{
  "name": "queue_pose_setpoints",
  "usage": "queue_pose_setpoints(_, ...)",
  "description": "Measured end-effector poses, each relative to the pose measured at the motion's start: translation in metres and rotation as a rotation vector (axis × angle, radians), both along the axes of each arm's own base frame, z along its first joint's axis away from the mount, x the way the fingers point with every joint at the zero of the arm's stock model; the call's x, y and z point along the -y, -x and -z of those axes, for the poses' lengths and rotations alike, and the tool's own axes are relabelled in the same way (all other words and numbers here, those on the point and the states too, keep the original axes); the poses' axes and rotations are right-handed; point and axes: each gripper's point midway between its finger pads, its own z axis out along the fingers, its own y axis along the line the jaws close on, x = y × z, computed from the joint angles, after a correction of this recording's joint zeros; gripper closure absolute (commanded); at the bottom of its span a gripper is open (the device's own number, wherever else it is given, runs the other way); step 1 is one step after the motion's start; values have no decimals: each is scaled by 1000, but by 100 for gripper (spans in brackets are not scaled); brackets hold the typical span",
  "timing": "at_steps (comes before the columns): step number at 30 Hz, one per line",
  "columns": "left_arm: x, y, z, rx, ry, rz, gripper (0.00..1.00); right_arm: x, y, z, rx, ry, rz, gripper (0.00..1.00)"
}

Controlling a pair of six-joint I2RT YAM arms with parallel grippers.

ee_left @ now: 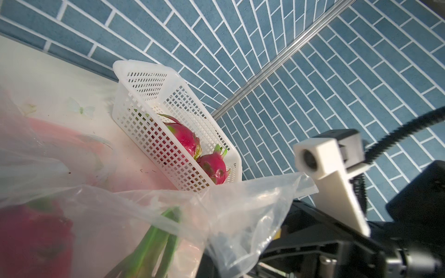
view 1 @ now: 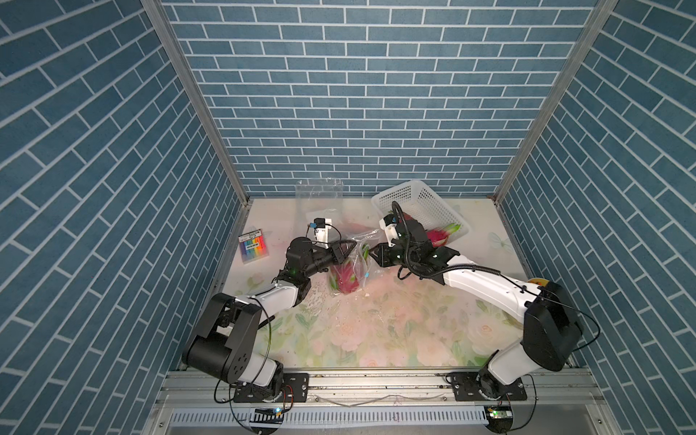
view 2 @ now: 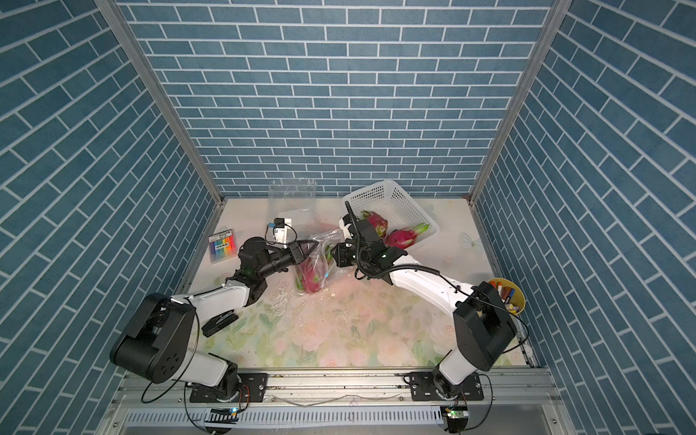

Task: Open the zip-top bag and take out the dragon fruit
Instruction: Open the zipper of the food storage bag at the center of the board, then pick up the dragon fruit from the zipper food storage bag.

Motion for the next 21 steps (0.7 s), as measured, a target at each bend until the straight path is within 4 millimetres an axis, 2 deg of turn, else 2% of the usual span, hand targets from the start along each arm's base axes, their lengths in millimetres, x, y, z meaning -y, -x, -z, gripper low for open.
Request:
queue_pose_setpoints(1, 1, 0, 0, 0, 2, 1, 94, -2, -1, 6, -12, 3, 3, 74)
queue_pose_setpoints(5, 2, 0, 1, -5, 6, 5, 94, -8, -9, 21, -41, -8, 25, 62)
queue_pose_setpoints(8, 3, 0, 2, -9, 8, 6, 93, -10, -14, 26, -57, -26, 47, 62)
queue_pose_setpoints(12, 4, 0, 3, -11, 10, 8, 93, -17, -15, 19, -68, -79, 50, 67)
queue_pose_setpoints(21, 7, -6, 16, -41, 20, 7, 91, -17, -1, 13, -124, -130, 50, 67)
